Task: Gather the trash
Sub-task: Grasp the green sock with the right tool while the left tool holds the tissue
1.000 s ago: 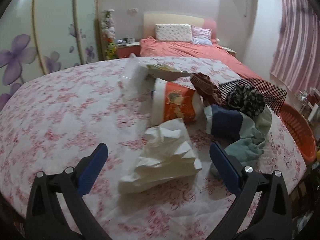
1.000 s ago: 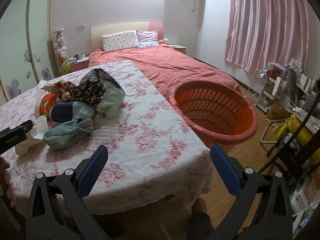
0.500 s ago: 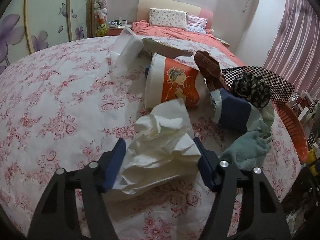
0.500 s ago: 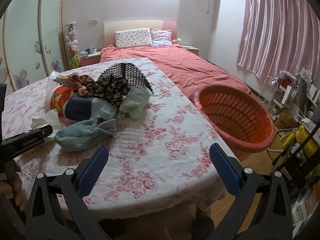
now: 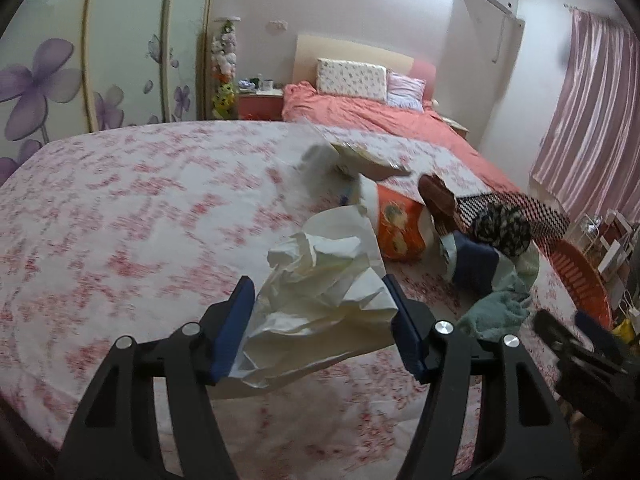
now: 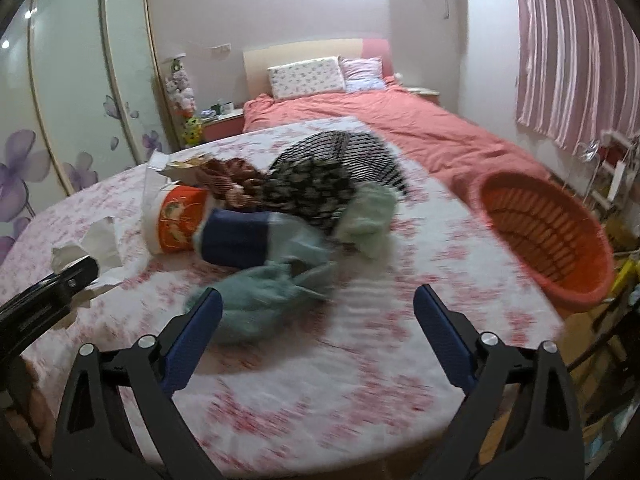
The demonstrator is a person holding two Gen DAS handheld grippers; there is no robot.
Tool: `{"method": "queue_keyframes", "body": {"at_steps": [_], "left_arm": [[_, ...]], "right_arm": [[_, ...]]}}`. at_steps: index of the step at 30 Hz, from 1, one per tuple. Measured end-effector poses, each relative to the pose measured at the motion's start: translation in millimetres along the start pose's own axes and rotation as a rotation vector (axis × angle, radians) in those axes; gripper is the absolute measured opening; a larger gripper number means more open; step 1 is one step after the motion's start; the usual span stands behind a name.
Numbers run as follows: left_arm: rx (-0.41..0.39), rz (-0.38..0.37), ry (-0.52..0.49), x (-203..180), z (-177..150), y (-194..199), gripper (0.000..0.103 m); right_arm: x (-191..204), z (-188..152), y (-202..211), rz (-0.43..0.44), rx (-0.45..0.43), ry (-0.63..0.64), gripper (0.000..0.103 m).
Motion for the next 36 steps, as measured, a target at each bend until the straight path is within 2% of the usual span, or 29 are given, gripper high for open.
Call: {"method": "queue_keyframes", "body": {"at_steps": [4,5,7,8,11,13,20,25,36], "left_arm": [[-0.013,0.005,0.016,11,4,8,0.063],[-0.014,0.005,0.019,12,5,9,0.063],[-0.014,0.004,0.021,15,4,9,0.063],[-0.013,0.001,0.023,16,3,10,0.063],[-0.013,-0.009,0.025,14,4,10,0.063],[-0.015,-0.016,0.024,11,4,10,0.063],[-0.022,-0.056,0.001,-10,6,13,0.063],[-0.023,-0.107,-0.021,-37,10,14,0.063],[-0.038,-0.261,-0.104,-134,30,17,0.063]], "right_arm": [[9,-7,-25,-0.012,0.061,-0.018,0.084],[10,-11,-31,-0.008,0.087,-0.022,0.078],[10,-21,-37,0.012,0.120,-0.029,0.060],[10,-26,-39,0.029,0.141,-0.033,0.045],[12,-28,-31,0.069,0.128,-0.021,0.013],[9,-27,-24,0.080,0.118,-0.030,0.008],[-11,-13,6,0.061,0.028,-0.040,0.007],[-33,15,27,0.018,-0.064,-0.033,0.008],[-113,48,42,-0.102,-0.164,-0.107,0.007]]}}
Point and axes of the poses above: each gripper's, at about its wrist camera, not at the fingertips, and y roughly against the way its jaws point, x to its left, z to its top, the point moved 9 cm from there along -y, roughly the way its jaws point, and after that the axes turned 1 degree about -x, right-handed, at the moved point
